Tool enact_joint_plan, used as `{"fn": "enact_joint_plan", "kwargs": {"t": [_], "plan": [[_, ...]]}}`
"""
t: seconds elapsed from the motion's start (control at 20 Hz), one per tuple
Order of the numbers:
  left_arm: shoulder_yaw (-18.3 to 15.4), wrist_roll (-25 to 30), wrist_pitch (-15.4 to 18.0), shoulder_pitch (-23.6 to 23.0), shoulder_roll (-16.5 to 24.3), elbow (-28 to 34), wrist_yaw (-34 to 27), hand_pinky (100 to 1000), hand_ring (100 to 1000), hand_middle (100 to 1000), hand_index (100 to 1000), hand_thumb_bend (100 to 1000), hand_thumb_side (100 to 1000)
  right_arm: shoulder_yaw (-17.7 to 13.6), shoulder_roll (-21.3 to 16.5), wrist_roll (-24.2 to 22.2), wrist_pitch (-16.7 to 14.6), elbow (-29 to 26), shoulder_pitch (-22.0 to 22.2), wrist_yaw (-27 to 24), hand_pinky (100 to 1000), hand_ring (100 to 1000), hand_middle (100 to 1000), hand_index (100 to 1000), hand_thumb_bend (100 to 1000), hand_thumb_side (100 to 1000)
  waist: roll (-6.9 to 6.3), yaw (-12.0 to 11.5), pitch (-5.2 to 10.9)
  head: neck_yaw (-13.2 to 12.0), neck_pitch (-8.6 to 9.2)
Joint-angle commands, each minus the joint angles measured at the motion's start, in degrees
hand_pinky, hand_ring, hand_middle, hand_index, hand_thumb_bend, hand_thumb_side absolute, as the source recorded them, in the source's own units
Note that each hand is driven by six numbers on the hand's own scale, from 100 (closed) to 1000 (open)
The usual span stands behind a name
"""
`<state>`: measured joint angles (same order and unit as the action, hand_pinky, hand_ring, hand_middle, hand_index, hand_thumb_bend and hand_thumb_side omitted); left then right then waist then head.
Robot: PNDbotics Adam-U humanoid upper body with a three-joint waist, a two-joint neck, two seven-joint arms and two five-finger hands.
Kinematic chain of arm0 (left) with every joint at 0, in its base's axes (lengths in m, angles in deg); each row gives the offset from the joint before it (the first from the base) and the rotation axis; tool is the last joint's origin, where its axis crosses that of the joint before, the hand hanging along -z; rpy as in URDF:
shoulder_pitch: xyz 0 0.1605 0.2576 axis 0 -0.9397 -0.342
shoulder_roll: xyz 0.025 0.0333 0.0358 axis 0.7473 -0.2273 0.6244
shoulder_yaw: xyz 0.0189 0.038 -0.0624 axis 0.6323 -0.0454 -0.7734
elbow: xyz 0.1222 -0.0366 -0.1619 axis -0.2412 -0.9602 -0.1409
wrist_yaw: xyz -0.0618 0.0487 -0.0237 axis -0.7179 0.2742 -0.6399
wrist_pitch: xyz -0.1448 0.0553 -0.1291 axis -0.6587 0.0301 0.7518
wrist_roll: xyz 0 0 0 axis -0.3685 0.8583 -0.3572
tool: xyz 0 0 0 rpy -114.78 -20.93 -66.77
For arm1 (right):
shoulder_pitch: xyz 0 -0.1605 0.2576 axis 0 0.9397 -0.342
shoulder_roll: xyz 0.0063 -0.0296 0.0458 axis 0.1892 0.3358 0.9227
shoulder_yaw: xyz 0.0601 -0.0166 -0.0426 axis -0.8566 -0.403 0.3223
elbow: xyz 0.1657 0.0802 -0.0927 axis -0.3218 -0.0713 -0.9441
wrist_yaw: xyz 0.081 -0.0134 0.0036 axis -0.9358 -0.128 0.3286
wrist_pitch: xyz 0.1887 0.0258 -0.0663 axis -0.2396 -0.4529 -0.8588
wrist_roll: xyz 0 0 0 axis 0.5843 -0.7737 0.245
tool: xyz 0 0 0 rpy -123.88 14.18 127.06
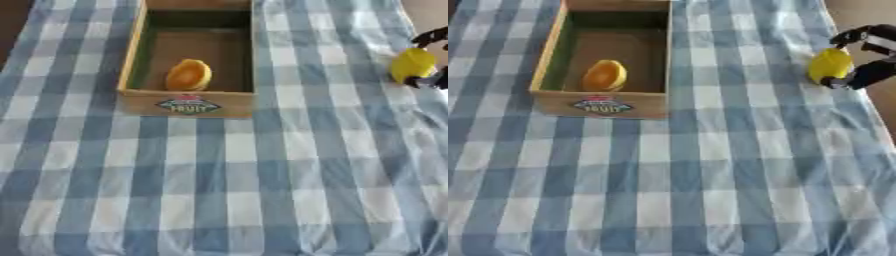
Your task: Pick up objects on the table and place them in the box.
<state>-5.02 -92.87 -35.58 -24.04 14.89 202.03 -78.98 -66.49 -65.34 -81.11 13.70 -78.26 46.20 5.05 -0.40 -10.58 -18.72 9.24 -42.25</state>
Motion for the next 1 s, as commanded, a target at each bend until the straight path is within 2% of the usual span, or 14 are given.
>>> {"fn": "enact_joint_plan", "kwargs": {"t": [0.05,0.15,0.3,0.4,0.45,0.6,0.85,1.0], "plan": [[-0.3,0.1,0.0,0.4,0.4,0.9,-0.2,743,778,716,744,122,492,-0.3,-1.1,0.2,-0.1,1.9,-1.3,2.0,878,961,824,926,463,340,-0.01,-0.1,0.83,0.0,0.46],[-0.3,0.0,0.0,0.3,0.3,0.9,-0.2,743,779,717,744,120,493,-0.4,-0.7,0.2,-0.1,3.1,-1.5,2.9,870,943,770,913,444,309,-0.03,-0.1,0.76,0.0,0.45],[-0.3,0.1,0.0,0.3,0.3,0.9,-0.2,743,779,717,744,120,493,-0.8,-0.5,0.4,0.3,3.2,-1.5,1.9,860,915,701,874,311,192,-0.06,0.0,0.76,-0.1,0.31],[-0.2,0.1,0.1,0.4,0.3,0.9,-0.3,743,780,717,745,120,494,-0.9,-0.6,0.6,1.1,2.4,-1.4,0.6,835,861,608,798,142,100,-0.02,0.1,0.83,0.0,0.28],[-0.2,0.2,0.1,0.4,0.3,0.9,-0.3,743,780,717,745,119,494,-0.9,-0.7,0.7,1.6,2.0,-1.4,-0.2,826,840,567,757,100,100,0.0,0.2,0.87,0.0,0.3],[-0.2,0.3,0.0,0.4,0.3,0.9,-0.3,744,781,718,745,118,494,-1.2,-0.9,1.9,2.5,-0.8,-1.3,-3.4,809,808,501,671,100,100,0.0,0.2,1.0,-0.1,0.26],[-0.2,0.4,-0.1,0.3,0.5,0.9,-0.2,744,782,719,745,120,496,-2.2,-2.6,1.8,4.1,-7.4,-0.7,-8.1,800,799,495,659,100,100,0.16,0.4,1.31,-0.3,0.07],[-0.2,0.6,-0.2,0.3,0.6,0.9,-0.1,745,784,721,746,122,495,-2.9,-3.8,0.1,5.4,-10.0,-0.5,-9.5,798,801,523,686,100,100,0.41,0.5,1.55,-0.4,-0.06]]}}
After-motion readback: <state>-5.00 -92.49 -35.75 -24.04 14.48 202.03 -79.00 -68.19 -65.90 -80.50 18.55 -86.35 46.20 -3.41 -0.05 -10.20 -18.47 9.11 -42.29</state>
